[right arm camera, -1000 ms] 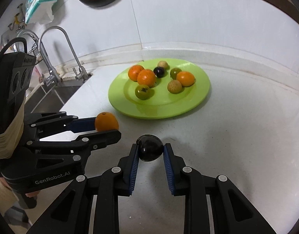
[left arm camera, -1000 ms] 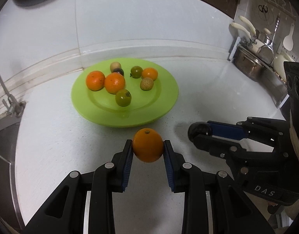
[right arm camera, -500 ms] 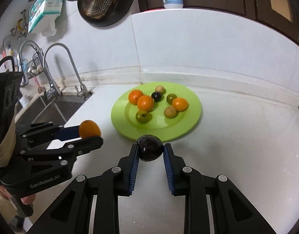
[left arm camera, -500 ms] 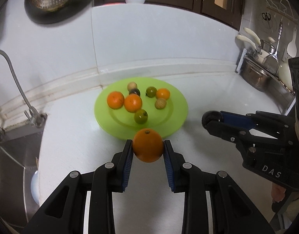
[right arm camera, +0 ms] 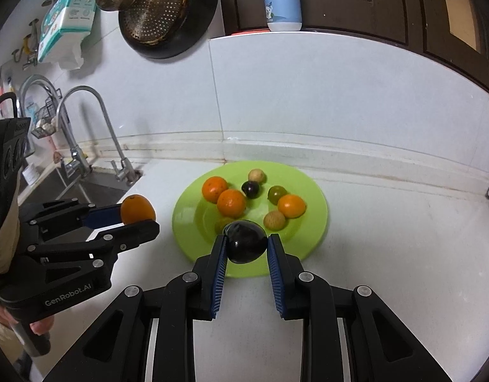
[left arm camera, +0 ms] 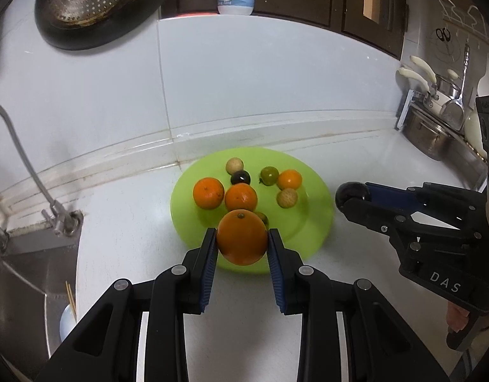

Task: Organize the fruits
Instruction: 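Carry both fruits onto the green plate and open both grippers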

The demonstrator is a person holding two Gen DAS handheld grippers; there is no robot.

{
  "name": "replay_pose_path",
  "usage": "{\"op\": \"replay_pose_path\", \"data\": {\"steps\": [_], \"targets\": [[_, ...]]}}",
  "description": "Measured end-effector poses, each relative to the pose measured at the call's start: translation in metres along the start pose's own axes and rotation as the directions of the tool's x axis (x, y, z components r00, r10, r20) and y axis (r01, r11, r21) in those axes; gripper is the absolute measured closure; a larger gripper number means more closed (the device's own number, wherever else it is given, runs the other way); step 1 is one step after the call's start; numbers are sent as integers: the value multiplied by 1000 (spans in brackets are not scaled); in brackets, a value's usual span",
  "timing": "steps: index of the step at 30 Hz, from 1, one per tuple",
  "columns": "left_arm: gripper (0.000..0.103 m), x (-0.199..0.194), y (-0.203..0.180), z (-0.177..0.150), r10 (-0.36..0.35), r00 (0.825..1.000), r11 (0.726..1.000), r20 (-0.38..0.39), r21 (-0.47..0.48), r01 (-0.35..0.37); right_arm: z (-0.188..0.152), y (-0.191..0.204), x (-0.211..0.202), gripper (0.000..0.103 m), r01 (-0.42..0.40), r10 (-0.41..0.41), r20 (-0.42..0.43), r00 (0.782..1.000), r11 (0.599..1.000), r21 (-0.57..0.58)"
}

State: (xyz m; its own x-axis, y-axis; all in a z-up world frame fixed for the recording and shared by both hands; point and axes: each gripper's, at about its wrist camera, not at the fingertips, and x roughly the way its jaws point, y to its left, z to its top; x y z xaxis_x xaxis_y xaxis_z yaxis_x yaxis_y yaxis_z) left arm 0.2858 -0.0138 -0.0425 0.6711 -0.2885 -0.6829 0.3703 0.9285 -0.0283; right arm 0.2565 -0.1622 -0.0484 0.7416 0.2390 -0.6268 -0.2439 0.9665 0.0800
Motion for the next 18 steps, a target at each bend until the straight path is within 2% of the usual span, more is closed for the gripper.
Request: {"op": "replay_pose_path", "data": {"steps": [14,18], "targets": [[72,70,23,16,-47,994,997,-95,63,53,16,-6,64,76,26,-22,-97,995,999,42],[72,83,28,14,-66,990,996,-126,55,74,14,-5,79,76,44,-39,-124,992,998,39]]}}
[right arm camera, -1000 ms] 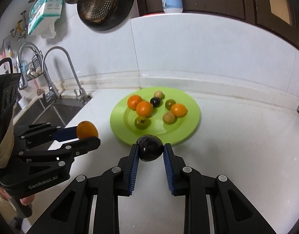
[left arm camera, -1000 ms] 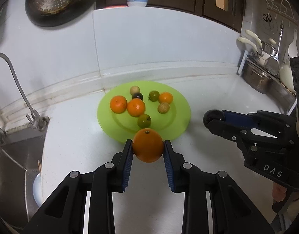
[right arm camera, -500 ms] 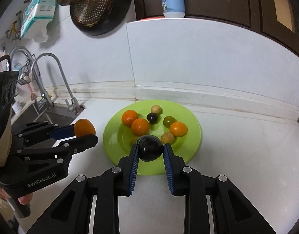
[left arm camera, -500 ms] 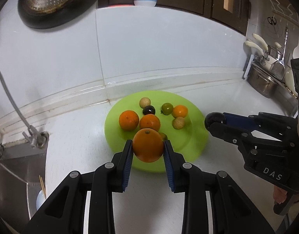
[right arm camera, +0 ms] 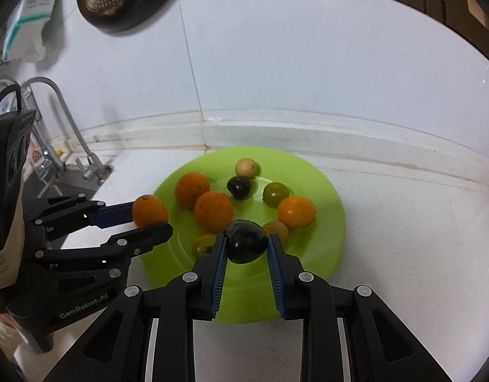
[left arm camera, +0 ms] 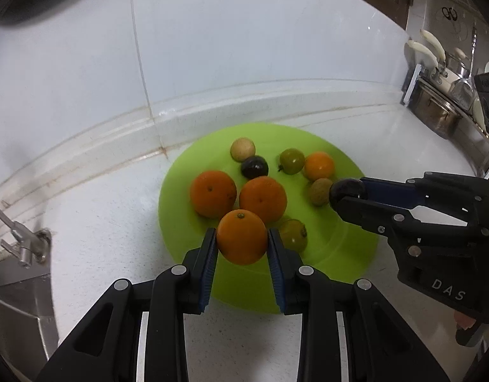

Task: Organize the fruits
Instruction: 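Carry both fruits onto the green plate and open both grippers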

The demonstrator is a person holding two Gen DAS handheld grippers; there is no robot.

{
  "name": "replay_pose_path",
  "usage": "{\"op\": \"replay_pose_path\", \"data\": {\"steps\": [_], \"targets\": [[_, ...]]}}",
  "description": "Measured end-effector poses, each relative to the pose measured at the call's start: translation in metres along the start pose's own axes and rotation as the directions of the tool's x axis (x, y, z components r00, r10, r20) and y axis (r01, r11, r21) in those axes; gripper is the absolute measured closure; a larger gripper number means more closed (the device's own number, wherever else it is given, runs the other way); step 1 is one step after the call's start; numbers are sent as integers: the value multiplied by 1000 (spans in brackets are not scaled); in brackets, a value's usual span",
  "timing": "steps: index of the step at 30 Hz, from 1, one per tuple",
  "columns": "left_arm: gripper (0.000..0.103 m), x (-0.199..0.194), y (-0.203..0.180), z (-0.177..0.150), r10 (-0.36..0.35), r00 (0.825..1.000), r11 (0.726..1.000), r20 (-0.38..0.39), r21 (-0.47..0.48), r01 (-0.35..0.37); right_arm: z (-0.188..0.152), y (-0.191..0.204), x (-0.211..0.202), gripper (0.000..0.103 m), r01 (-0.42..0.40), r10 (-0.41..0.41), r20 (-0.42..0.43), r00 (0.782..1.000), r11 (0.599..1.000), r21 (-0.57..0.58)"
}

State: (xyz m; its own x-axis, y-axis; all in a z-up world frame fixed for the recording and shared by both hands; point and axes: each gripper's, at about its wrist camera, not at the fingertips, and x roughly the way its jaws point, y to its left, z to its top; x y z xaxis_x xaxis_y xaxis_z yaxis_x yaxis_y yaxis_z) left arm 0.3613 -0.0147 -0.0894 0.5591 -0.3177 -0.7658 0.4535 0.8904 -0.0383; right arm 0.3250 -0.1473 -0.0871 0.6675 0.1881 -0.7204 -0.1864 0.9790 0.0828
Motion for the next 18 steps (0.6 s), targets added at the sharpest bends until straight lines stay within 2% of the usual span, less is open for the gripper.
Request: {"op": "replay_pose_path", "data": {"steps": [8,10,11,15,18], "targets": [[70,14,6,-1,-9,999,1000,-38,4,9,-2,2,18,76,20,-20,-28,999,1000,10],[60,12,6,0,-3,1000,1000,-29,5,3,-2,0,22,76,31,-30,-36,999,999,19],[58,11,6,1,5,1000,1000,-26,4,-5,-2,-1,23,76,35,-34,-41,999,999,23],[55,-2,8,-2,43,999,999,-17,-20,-43,-4,-6,21,69,47,-45,-48,998,998,44],[53,-17,7,-6,63,998,997,-2,-42,-63,-6,-7,10,69,62,-61,-29,998,997,43]]}}
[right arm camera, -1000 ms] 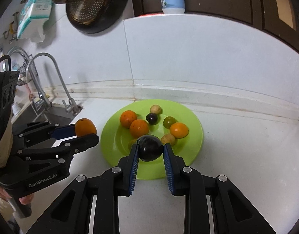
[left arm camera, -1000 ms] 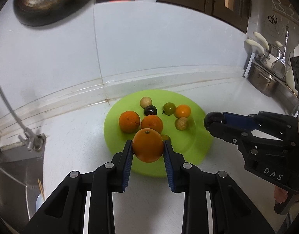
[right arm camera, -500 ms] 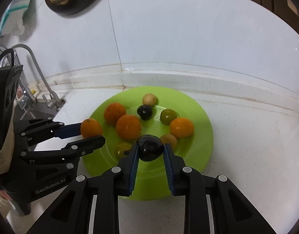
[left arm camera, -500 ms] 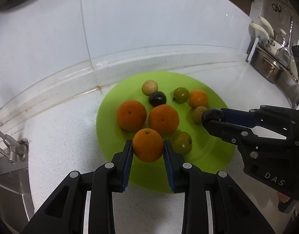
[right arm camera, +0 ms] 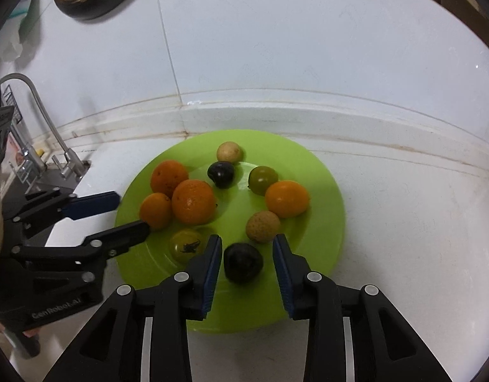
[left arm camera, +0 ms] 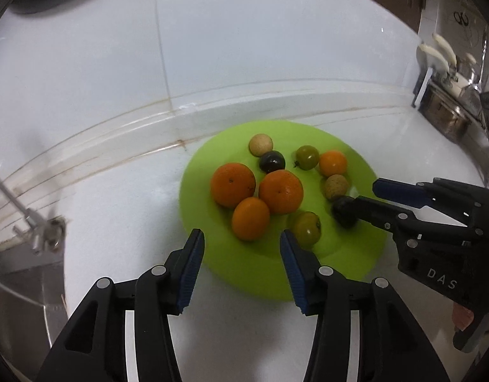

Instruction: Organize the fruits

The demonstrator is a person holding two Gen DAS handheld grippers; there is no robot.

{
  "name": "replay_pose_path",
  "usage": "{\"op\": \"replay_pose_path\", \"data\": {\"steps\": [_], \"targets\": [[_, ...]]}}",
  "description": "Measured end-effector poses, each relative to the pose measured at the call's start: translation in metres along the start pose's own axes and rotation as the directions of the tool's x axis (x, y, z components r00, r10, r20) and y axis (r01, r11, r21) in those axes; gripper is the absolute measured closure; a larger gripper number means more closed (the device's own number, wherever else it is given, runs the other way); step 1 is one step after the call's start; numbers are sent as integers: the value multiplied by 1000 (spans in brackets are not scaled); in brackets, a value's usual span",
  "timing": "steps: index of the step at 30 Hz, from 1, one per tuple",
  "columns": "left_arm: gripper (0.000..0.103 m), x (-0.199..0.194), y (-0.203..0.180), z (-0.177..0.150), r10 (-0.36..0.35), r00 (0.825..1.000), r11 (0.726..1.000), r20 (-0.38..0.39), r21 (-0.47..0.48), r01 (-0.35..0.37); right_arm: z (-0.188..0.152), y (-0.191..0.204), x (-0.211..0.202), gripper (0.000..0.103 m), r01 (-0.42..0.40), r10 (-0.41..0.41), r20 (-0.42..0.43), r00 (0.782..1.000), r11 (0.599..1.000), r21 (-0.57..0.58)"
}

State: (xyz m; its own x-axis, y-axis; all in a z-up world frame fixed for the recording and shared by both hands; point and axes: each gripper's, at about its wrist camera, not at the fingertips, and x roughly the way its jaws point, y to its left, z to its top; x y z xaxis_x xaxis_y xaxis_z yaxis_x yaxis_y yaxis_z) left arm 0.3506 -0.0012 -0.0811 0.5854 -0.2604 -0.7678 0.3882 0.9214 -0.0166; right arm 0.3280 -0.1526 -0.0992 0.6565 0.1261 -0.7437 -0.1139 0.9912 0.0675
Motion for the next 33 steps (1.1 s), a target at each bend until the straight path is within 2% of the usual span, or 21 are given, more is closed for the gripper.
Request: {"op": "replay_pose_path", "data": {"steps": [2,4,9,11,15,22,33], "targets": [[51,-13,-3,-4,36,999,999,13,-16,-36,-3,1,-11,67,6,-6,19,1000,1000,-4],[45,-28,-6,-9,52,998,998,36,-25,-51,-7,2,-23,60,23,-22,36,999,1000,-10],[34,-68,-18,-21,107,989,993,101,-54,-102,-16,5,-60,52,21,-20,91,996,1000,-11],[28,-83,-23,-25,124,984,990,128,-75,-115,-20,6,-77,52,28,-26,114,993,999,-16],[17,-119,-36,-38,186,966,980,181,-105,-169,-31,7,-111,43,42,-38,160,986,999,-19],[11,-165,-65,-60,231,941,971,247,-127,-205,-57,5,-167,39,42,-37,226,973,999,-19],[7,-214,-101,-99,262,919,964,296,-127,-234,-96,4,-228,39,32,-23,273,962,999,-30]]}}
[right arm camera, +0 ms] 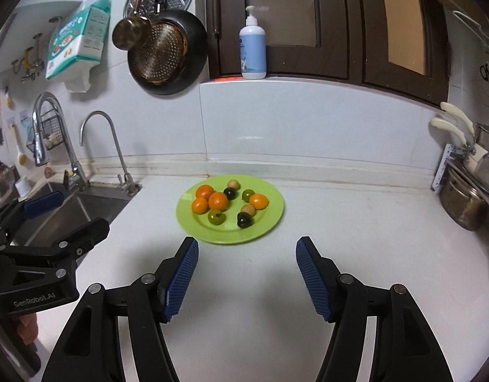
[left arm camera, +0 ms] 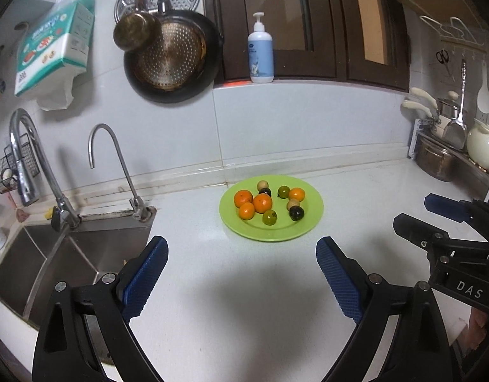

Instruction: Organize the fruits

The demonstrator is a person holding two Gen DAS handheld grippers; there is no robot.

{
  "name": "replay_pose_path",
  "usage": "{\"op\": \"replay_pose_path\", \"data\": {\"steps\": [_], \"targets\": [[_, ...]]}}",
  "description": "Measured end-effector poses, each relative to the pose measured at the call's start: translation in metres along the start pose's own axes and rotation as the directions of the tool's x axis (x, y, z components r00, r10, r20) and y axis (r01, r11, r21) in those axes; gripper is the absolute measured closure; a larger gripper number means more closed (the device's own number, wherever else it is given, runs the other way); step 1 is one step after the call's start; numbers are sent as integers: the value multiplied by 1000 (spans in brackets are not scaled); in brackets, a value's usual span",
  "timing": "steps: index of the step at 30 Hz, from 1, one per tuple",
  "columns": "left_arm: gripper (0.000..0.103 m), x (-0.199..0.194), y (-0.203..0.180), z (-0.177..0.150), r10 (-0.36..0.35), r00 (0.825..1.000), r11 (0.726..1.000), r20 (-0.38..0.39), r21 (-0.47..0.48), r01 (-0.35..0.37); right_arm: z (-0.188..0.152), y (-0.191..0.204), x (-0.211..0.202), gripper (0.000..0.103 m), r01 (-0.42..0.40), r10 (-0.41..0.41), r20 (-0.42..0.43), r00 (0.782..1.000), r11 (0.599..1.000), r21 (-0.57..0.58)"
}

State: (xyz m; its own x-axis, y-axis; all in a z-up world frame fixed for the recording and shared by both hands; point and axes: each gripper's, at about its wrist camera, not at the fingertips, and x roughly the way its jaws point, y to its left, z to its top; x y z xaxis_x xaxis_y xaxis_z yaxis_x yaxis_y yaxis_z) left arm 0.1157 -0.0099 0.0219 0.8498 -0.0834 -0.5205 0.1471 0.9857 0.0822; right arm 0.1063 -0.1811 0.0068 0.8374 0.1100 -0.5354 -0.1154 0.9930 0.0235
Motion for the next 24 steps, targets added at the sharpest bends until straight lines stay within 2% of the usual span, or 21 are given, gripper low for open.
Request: {"op": "replay_pose_path", "data": {"steps": [12,24], "targets": [[5,-54,-14,-21,0,1000,1000,21,-4,0,-26,0,-57,39,10,-10,31,999,1000,4],[3,-91,-18,-38,21,999,1000,43,-1,-21,-47,2,-92,39,12,-13,48,999,1000,13]]}}
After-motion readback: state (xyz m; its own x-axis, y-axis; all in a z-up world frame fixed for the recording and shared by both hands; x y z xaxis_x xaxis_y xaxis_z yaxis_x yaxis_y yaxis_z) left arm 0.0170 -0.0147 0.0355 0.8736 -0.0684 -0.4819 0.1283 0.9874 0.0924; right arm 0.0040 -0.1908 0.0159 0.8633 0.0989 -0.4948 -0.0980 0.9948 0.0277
